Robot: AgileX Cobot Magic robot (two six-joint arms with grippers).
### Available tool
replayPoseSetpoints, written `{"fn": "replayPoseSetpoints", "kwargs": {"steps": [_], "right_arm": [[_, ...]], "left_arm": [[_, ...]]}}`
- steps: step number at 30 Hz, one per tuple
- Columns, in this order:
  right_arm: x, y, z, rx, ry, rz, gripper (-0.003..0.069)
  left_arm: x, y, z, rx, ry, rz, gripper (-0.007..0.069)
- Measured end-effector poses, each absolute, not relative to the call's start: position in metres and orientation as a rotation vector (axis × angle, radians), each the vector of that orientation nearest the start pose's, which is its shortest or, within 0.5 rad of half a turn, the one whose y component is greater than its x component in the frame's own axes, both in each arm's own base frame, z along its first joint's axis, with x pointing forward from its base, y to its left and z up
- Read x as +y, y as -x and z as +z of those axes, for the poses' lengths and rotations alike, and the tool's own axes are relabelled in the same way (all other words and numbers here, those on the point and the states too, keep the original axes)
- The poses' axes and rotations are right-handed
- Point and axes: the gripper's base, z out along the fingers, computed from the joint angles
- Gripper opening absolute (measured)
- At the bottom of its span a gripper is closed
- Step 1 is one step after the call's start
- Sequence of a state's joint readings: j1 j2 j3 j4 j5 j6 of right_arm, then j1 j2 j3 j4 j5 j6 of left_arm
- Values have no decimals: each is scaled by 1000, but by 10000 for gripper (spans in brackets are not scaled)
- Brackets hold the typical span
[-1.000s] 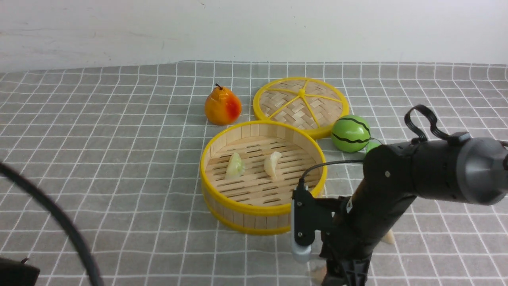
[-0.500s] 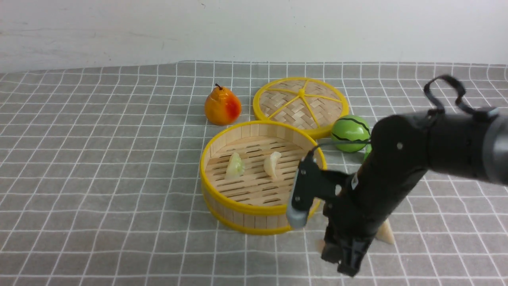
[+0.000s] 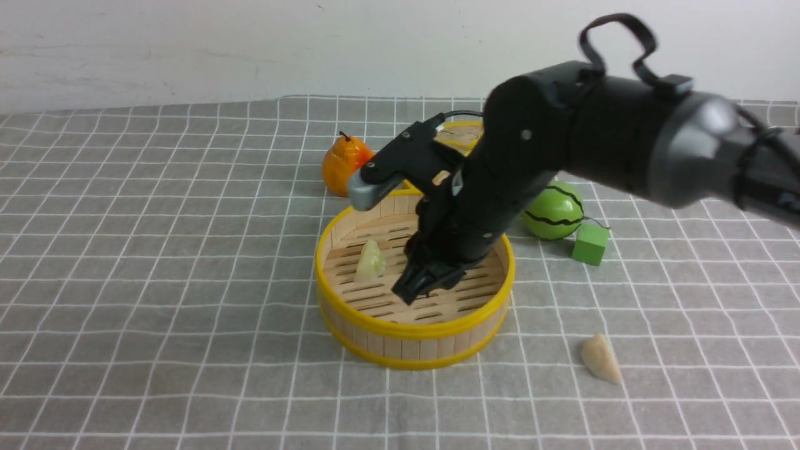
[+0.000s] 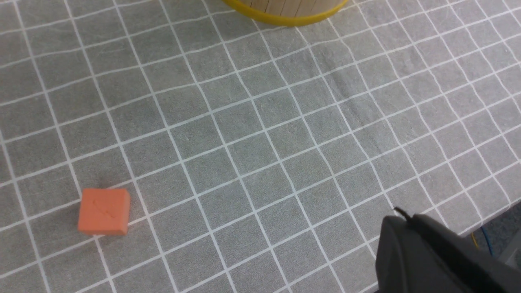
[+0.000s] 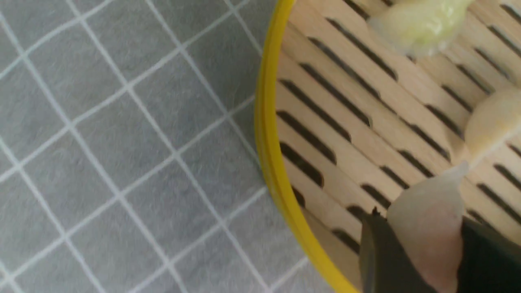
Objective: Put the dumplings into the steamer on the table with the grey tablecloth.
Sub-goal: 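Place the dumpling in the bamboo steamer basket with the right gripper, then reach for and grasp a dumpling lying on the table beside the steamer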
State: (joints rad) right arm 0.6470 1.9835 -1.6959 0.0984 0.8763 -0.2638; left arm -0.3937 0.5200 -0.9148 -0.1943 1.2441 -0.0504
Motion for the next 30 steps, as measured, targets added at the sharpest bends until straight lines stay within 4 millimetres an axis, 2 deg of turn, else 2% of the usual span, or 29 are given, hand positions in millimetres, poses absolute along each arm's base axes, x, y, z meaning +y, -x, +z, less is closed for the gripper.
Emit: {"fn": "replayPoseSetpoints", "kwargs": {"steps": [4,11,13,16,18,19,20,23,27,30], "right_arm": [[290,-365,242,2468,1053,227,184],[301,-384,202,2556,1032,183,192],[302,-384,196,2575,1024,186,234],[302,-384,196,2596,994,192,335],[301,-382,207,2616,977,193,441],[301,-382,207,2614,976,194,441],[299,-380,218,2629,982,190,497],[293,-372,257,2635,1001,182,585],[282,-360,306,2551,1006,184,598],[273,-348,327,2523,996,194,577]], "left_arm": [[-35,-41,371,2320,-423,-473,-14],[-35,-41,371,2321,-423,-474,-13],[-36,-40,371,2321,-423,-475,-13],[-36,-40,371,2321,-423,-475,-12],[-36,-40,371,2321,-423,-476,-12],[-36,-40,371,2321,-423,-475,-12],[-36,-40,371,2321,-422,-476,-11],[-36,-40,371,2321,-422,-476,-10],[-37,-40,371,2321,-423,-492,-7],[-37,-40,371,2321,-424,-495,-6]]}}
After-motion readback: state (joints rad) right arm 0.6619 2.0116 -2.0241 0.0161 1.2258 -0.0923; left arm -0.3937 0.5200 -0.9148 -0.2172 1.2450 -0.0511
